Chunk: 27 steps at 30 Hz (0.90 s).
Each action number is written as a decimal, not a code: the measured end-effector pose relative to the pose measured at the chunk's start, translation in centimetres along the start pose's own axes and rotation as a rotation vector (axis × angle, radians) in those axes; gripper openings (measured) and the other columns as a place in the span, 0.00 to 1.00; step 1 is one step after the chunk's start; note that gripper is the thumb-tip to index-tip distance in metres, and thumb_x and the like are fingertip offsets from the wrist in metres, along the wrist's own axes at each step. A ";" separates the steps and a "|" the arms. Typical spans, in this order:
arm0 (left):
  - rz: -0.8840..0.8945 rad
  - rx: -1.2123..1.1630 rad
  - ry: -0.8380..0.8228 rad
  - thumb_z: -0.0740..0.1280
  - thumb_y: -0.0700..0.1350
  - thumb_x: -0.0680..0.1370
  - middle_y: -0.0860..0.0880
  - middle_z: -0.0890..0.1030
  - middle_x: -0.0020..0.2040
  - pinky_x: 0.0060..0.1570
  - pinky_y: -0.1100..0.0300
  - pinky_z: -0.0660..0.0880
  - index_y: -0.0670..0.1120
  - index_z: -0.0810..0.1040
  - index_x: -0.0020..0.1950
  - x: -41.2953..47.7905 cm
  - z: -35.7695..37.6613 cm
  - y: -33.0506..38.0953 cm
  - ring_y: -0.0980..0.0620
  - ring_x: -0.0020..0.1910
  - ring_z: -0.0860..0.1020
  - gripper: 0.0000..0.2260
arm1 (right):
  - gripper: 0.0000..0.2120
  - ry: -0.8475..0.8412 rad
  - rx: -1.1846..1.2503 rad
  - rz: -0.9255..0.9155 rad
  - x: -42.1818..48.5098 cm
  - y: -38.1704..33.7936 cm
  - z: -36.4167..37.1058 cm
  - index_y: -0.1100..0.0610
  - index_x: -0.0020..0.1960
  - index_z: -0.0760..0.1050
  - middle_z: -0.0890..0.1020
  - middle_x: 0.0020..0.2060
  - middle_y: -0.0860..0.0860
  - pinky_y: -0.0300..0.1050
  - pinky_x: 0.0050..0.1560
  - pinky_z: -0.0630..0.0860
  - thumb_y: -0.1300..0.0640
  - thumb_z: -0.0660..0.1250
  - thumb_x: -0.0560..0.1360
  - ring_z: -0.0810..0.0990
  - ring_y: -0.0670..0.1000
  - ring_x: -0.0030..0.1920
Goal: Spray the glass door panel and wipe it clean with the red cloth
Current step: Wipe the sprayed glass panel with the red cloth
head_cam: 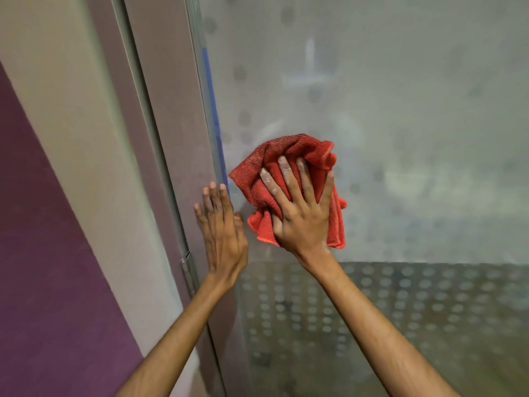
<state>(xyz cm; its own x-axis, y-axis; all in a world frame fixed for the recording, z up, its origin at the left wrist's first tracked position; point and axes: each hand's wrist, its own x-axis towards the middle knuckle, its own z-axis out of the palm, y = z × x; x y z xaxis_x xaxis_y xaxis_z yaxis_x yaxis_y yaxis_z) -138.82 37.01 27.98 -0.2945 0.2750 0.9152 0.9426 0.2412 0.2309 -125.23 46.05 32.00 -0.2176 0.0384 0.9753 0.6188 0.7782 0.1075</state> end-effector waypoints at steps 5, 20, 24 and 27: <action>-0.043 -0.025 0.005 0.50 0.44 0.84 0.46 0.45 0.80 0.79 0.49 0.38 0.41 0.42 0.80 0.3 -0.2 1.9 0.49 0.80 0.42 0.27 | 0.30 0.014 -0.034 -0.001 -0.6 3.7 -1.4 0.43 0.78 0.64 0.62 0.79 0.49 0.68 0.77 0.47 0.45 0.63 0.77 0.52 0.51 0.81; 0.142 -0.404 -0.155 0.56 0.49 0.82 0.46 0.45 0.81 0.78 0.49 0.37 0.40 0.50 0.81 -0.2 4.2 24.3 0.49 0.81 0.40 0.30 | 0.35 -0.061 -0.144 0.048 -3.4 25.4 -11.5 0.45 0.79 0.60 0.60 0.80 0.54 0.71 0.75 0.52 0.52 0.63 0.72 0.53 0.59 0.81; 0.154 -0.495 -0.216 0.60 0.49 0.82 0.45 0.46 0.82 0.78 0.52 0.35 0.40 0.50 0.81 -0.5 5.8 32.4 0.50 0.81 0.40 0.32 | 0.34 -0.110 -0.126 0.049 -3.9 32.2 -15.3 0.50 0.77 0.65 0.62 0.78 0.58 0.74 0.73 0.54 0.53 0.63 0.71 0.57 0.63 0.79; 0.206 -0.545 -0.277 0.59 0.51 0.82 0.43 0.49 0.82 0.79 0.51 0.37 0.40 0.52 0.81 -0.6 7.0 38.3 0.50 0.80 0.40 0.32 | 0.34 -0.158 -0.141 0.093 -4.6 36.8 -17.8 0.50 0.77 0.65 0.61 0.79 0.57 0.72 0.75 0.53 0.52 0.63 0.71 0.55 0.62 0.80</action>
<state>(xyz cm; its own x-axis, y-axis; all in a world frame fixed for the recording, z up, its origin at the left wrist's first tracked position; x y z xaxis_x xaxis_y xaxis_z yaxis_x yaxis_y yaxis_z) -103.62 52.63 33.99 -0.0597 0.5128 0.8564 0.9074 -0.3297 0.2607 -88.03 63.33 34.87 -0.2635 0.2123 0.9410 0.7385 0.6720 0.0552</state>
